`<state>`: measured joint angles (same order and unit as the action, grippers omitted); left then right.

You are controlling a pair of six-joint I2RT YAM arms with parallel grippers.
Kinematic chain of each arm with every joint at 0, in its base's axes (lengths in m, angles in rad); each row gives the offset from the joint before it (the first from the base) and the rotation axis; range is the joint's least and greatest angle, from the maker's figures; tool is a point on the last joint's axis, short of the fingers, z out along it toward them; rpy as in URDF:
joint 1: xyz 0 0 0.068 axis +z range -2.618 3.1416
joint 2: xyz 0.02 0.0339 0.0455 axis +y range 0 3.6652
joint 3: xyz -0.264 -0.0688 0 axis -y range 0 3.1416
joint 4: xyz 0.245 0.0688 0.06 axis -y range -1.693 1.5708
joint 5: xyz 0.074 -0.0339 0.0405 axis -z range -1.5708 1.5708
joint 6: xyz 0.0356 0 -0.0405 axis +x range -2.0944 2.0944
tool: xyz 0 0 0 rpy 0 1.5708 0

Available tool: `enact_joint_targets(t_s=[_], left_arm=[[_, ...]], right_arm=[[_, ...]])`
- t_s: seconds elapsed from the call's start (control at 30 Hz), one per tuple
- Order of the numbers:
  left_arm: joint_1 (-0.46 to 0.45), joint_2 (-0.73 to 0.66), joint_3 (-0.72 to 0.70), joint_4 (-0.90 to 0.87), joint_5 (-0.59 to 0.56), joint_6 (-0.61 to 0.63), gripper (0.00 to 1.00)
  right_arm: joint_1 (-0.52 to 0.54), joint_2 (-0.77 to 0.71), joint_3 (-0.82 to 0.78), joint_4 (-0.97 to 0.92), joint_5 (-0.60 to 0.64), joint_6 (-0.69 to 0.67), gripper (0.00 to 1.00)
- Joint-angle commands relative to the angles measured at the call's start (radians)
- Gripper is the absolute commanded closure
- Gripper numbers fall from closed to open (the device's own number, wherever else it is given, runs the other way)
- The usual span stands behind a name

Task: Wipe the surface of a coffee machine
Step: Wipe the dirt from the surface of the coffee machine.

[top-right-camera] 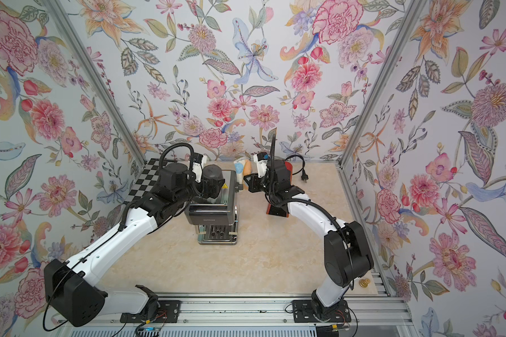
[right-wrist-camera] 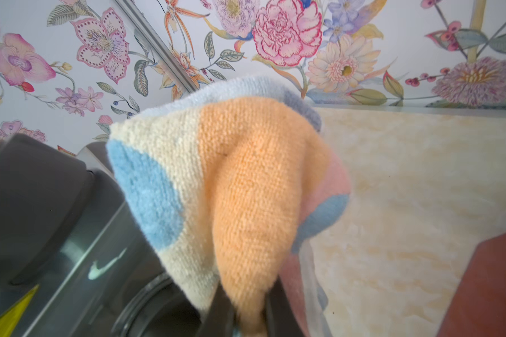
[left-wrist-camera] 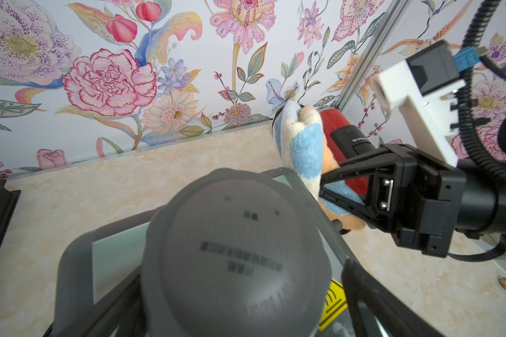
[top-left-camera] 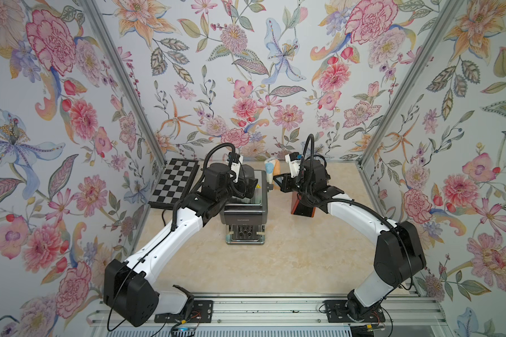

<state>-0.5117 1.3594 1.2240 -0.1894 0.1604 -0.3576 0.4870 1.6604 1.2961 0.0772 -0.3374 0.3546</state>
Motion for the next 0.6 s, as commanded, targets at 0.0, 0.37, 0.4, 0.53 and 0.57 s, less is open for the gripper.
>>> enact_joint_targets(t_s=[0.0,0.37,0.4,0.53,0.57], left_arm=[[-0.011,-0.02,-0.022,-0.025,0.038,-0.023,0.01],[-0.011,-0.022,-0.037,-0.015,0.042,-0.021,0.01],[-0.012,-0.022,-0.041,-0.011,0.045,-0.024,0.01],[-0.011,-0.023,-0.051,0.005,0.052,-0.028,0.01],[-0.011,-0.024,-0.053,0.007,0.053,-0.029,0.01]], right_arm=[[0.003,0.03,0.052,-0.009,-0.055,-0.039,1.0],[0.108,-0.113,-0.041,-0.02,0.011,-0.116,1.0],[0.124,-0.135,-0.058,-0.022,0.036,-0.131,1.0],[0.156,-0.208,-0.123,-0.03,0.106,-0.166,1.0],[0.177,-0.226,-0.141,-0.03,0.134,-0.175,1.0]])
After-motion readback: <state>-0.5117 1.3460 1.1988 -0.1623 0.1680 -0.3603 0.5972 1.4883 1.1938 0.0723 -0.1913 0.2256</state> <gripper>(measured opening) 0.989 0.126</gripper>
